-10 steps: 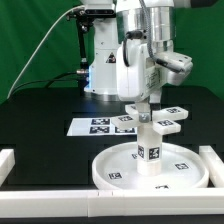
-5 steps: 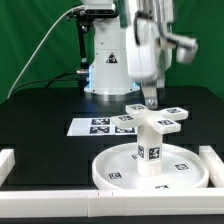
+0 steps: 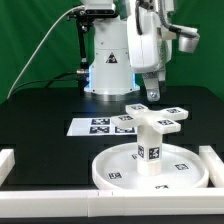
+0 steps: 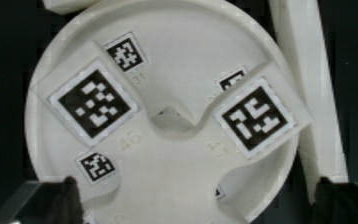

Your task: Assemble round table

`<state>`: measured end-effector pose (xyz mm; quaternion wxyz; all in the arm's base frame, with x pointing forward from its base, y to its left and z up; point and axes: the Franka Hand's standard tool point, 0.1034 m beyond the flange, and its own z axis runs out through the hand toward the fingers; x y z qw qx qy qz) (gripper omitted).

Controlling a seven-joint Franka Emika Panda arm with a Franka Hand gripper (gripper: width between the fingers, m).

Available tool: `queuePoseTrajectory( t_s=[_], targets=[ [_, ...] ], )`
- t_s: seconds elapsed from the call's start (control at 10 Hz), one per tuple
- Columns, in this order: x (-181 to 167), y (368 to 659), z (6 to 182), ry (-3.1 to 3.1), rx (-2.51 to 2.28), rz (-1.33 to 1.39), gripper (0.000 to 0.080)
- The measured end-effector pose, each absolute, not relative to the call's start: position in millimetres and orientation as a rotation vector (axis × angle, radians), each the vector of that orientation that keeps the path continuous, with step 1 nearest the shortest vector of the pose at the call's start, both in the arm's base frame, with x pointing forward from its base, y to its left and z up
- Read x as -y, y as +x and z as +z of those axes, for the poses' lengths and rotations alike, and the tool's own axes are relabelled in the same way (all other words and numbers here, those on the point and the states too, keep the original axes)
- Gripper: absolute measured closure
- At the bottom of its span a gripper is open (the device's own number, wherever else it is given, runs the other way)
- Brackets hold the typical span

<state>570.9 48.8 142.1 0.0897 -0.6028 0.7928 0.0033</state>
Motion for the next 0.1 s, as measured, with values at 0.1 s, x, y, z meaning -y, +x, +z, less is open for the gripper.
queuePoseTrajectory(
  t_s=[0.1],
  targets=[
    [-48.8, 570.8, 141.6, -1.795, -2.357, 0.01, 0.0151]
  ],
)
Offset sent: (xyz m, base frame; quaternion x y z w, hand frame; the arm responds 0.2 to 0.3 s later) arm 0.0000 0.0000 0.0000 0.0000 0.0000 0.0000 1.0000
